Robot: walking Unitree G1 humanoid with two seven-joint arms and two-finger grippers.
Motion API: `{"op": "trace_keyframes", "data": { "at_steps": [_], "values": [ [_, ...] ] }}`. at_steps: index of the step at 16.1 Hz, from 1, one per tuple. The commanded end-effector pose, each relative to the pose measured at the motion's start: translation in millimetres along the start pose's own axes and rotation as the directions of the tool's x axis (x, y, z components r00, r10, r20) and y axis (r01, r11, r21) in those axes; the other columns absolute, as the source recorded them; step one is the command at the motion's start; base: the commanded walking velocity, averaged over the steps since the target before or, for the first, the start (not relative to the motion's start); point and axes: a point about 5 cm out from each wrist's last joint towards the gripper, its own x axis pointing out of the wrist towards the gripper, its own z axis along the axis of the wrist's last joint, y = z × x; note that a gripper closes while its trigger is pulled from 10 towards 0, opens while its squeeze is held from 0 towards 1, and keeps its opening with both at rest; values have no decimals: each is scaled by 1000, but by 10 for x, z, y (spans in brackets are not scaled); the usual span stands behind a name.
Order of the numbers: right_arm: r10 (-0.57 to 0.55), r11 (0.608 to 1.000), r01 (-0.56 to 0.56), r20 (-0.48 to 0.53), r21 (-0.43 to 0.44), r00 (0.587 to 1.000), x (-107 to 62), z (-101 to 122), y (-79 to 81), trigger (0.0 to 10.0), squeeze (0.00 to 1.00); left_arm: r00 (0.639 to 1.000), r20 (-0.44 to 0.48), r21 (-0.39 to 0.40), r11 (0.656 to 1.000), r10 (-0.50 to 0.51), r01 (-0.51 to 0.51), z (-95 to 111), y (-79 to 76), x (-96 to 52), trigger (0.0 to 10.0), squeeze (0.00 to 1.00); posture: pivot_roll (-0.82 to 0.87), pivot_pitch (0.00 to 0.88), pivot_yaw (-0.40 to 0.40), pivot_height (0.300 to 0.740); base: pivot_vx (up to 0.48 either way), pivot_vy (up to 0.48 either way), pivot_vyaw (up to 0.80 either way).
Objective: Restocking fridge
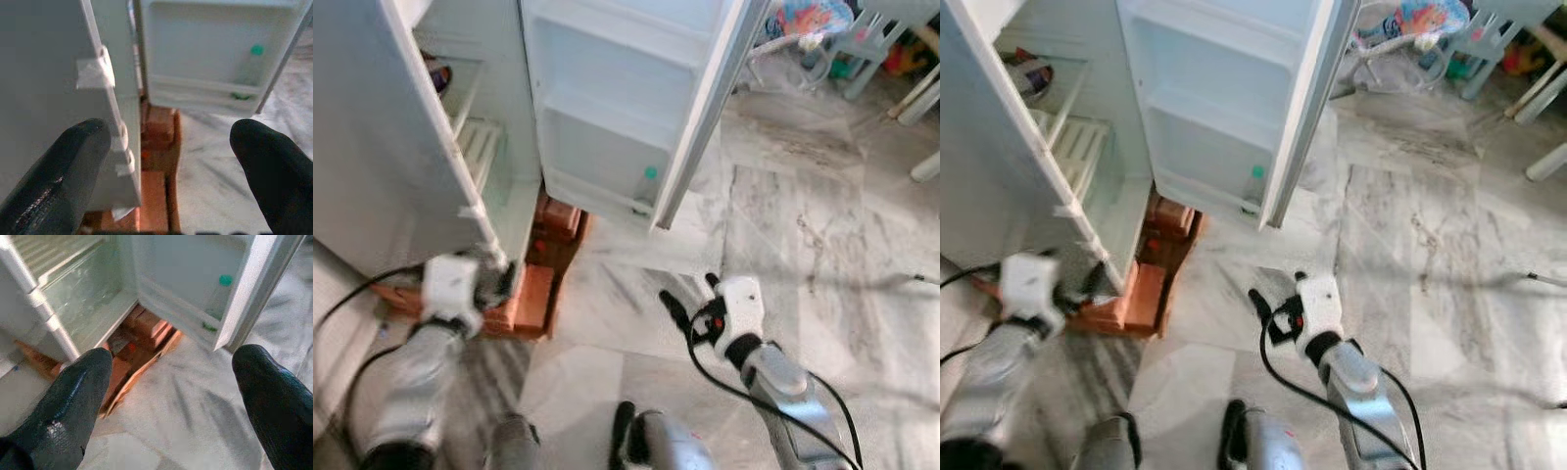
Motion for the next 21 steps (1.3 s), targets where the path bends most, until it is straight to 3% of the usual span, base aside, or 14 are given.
{"op": "trace_keyframes", "data": {
  "at_steps": [1, 2, 6, 10, 14, 21],
  "values": [
    [-46, 999, 46, -8, -18, 999, 0, -1, -92, 10000, 0, 999, 30, 30, 999, -16, 15, 83, -79, 23, 10000, 0, 85, 196, -127, 740, 0, -446, 0],
    [-46, 999, 46, 10, -23, 999, 53, 55, -86, 10000, 0, 998, 69, 32, 999, 5, -7, 219, -72, 32, 10000, 0, 101, 202, -128, 740, 0, -439, 0],
    [-28, 997, 31, 44, -66, 999, 135, 168, -66, 10000, 0, 995, 98, 58, 998, -26, 21, 371, -214, -13, 10000, 0, 126, 219, -124, 740, 0, -445, 0],
    [-3, 994, 10, 65, -107, 998, 196, 210, 20, 10000, 0, 999, 52, 43, 999, 0, -2, 297, -261, -52, 10000, 0, 113, 225, -123, 740, 236, -374, -117],
    [13, 992, -3, 80, -126, 997, 204, 210, 82, 10000, 0, 998, 54, 38, 999, -13, 11, 329, -326, 62, 10000, 0, 102, 206, -109, 740, 443, 0, -661],
    [-73, 995, 83, 167, -56, 983, 99, 231, 2, 10000, 0, 998, -7, -1, 998, 56, -56, 135, -291, 78, 10000, 0, 88, 169, -127, 740, 479, 0, 0]
  ]
}}
